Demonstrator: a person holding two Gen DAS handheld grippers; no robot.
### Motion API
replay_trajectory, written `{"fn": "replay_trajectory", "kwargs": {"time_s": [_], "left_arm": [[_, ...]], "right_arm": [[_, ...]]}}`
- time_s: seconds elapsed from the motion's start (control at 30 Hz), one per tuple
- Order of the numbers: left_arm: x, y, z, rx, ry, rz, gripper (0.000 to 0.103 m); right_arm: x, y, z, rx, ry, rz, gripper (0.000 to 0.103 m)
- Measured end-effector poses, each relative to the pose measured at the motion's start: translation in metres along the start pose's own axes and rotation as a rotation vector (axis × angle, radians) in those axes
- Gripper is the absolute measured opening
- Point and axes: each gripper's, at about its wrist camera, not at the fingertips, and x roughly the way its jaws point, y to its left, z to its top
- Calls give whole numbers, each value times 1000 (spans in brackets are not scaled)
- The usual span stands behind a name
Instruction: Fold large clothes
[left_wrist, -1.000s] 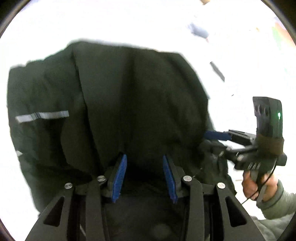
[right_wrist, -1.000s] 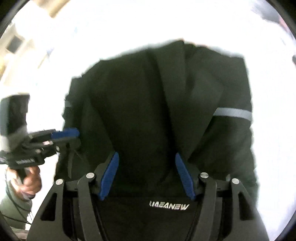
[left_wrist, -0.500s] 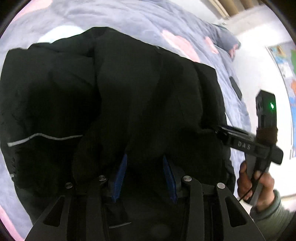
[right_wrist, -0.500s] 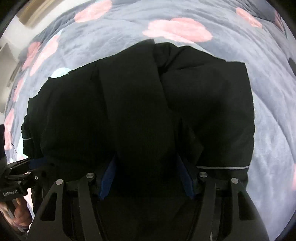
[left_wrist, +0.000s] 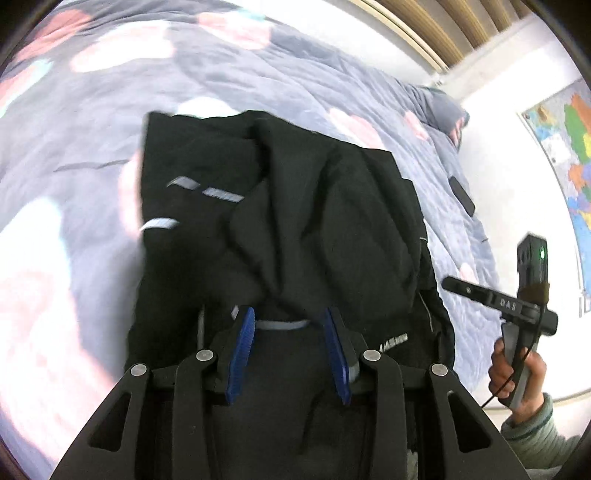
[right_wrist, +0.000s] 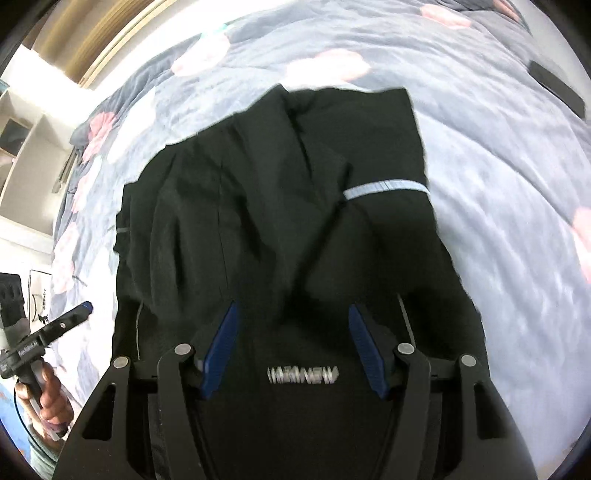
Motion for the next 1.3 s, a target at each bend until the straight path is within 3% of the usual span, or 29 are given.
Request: {"fn": "replay_trajectory", "kwargs": {"time_s": [0.47,0.53,0.67,0.9,1.3], "left_arm": [[-40,39,-81,-179,-44,47,41],[-41,45,-91,-188,-29,68,42],[-38,65,-119,-239,37,129,56],[-34,104,-166,-400,104,123,56],[-28,131,-233,-513,186,119,56]], "right_arm": [[-29,-38,-64,43,4,-30,66],[-28,-44,-72,40,24,-41,66],[-25,-61,-90,55,61,-77,66],[-29,-96,-118,84,113,-129,66],[-32,-156,-175,125,206,-229,68]]}}
